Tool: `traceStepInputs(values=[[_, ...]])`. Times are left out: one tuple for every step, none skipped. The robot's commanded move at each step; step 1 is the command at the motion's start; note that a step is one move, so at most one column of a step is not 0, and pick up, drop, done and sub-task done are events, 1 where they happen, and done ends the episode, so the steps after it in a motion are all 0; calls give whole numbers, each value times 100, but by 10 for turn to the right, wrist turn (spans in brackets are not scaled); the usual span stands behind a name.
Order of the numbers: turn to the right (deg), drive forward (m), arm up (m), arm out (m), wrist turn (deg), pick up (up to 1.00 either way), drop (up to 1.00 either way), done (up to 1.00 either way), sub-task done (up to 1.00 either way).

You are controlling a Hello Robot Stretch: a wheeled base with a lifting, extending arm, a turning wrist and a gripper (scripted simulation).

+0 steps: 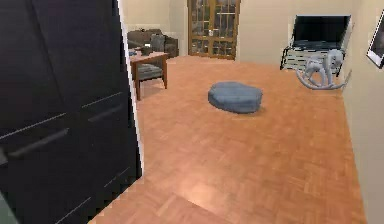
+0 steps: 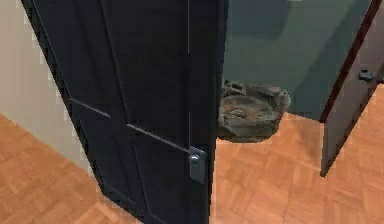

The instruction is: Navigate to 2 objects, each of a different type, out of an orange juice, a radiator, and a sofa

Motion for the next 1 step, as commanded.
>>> traceStepInputs(values=[[0, 100, 0, 0, 0, 0, 0, 0, 0]])
